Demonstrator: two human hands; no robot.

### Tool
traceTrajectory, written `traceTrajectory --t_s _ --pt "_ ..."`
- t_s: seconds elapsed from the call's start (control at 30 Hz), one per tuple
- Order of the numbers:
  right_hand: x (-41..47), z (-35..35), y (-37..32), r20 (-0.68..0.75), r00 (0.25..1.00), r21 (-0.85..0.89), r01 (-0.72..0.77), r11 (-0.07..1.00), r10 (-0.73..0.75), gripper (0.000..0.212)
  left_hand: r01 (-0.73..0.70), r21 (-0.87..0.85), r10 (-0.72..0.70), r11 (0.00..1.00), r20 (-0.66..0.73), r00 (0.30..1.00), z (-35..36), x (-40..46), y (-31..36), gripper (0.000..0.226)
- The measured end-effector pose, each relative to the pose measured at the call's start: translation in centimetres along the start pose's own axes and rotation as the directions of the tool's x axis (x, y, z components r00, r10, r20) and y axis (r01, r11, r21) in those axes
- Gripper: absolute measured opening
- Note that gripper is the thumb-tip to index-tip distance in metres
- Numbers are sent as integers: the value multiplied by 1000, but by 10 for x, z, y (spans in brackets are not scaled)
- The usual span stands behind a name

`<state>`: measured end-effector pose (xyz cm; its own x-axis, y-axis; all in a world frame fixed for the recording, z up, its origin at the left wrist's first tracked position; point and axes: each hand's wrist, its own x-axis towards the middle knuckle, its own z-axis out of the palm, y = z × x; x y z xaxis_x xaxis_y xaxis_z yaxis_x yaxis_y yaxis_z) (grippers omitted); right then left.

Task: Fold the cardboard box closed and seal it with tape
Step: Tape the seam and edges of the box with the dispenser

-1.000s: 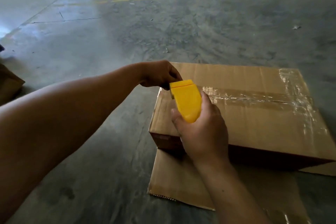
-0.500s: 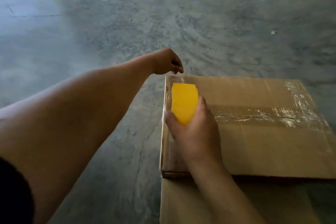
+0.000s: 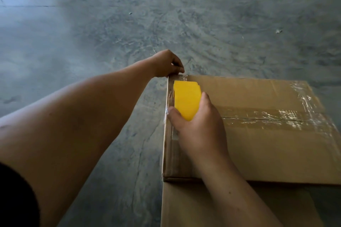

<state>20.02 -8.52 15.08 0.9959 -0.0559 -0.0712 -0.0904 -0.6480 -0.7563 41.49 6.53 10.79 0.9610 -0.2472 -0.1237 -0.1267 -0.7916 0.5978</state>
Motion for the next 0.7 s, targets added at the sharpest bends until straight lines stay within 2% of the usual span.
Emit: traceTrajectory --t_s 0.17,0.3,0.53,0.63,0.7 --pt "-11 -8 5 18 1000 -69 16 997 -14 92 60 -114 -60 992 8 998 12 -18 -5 9" --pt "-33 -19 16 38 999 -72 29 997 -26 91 87 -181 -76 980 64 995 16 -35 1 16" --pt "-67 -30 27 59 997 -70 56 996 -52 92 94 -63 -83 994 158 984 24 -59 17 17" --pt "-68 -34 26 68 997 -93 47 995 -41 91 91 13 -92 996 111 990 35 -65 21 20" --pt "-66 -38 22 79 997 -104 34 994 -25 85 134 65 -139 989 67 988 42 -73 25 33"
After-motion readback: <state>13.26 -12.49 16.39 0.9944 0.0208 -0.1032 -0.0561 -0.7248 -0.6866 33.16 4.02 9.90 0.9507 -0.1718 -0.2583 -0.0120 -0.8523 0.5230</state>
